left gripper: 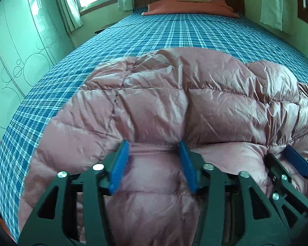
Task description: Fold large clothes
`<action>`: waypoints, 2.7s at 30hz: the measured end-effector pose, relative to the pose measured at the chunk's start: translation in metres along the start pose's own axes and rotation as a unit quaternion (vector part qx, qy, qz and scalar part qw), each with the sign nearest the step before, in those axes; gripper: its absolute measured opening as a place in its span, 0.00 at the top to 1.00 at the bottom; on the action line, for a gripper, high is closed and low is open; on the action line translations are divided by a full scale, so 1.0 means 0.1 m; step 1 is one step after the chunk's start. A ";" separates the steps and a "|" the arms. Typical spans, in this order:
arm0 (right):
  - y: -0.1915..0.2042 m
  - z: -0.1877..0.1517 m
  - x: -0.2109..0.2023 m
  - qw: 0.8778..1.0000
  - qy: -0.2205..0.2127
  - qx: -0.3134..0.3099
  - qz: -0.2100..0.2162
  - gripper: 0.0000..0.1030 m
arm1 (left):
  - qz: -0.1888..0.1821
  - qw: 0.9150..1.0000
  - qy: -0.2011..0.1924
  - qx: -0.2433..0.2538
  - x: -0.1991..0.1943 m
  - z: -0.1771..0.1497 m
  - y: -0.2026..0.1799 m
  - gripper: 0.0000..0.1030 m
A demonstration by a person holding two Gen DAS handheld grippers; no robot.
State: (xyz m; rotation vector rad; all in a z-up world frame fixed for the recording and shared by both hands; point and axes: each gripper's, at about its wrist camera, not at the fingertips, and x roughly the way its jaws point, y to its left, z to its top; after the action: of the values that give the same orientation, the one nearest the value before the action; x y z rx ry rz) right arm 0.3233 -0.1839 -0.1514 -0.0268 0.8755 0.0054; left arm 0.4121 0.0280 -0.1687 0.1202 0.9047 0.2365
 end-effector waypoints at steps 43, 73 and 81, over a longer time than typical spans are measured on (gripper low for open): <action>0.13 -0.05 -0.09 1.000 -0.009 -0.004 -0.014 0.62 | -0.235 0.943 0.078 -0.223 0.22 -0.29 1.41 0.41; 0.21 -0.04 -0.12 1.000 -0.010 -0.003 -0.020 0.62 | -0.333 0.891 0.092 -0.294 0.44 -0.36 1.66 0.60; 0.22 -0.05 -0.11 1.000 -0.011 -0.003 -0.021 0.62 | -0.296 0.928 0.037 -0.221 0.05 -0.18 1.45 0.85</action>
State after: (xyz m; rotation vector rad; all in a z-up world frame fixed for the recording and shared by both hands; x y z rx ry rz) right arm 0.3125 -0.1617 -0.1465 -0.0520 0.8529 -0.0314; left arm 0.3793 0.1692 -0.1541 -0.5806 0.9025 -0.1259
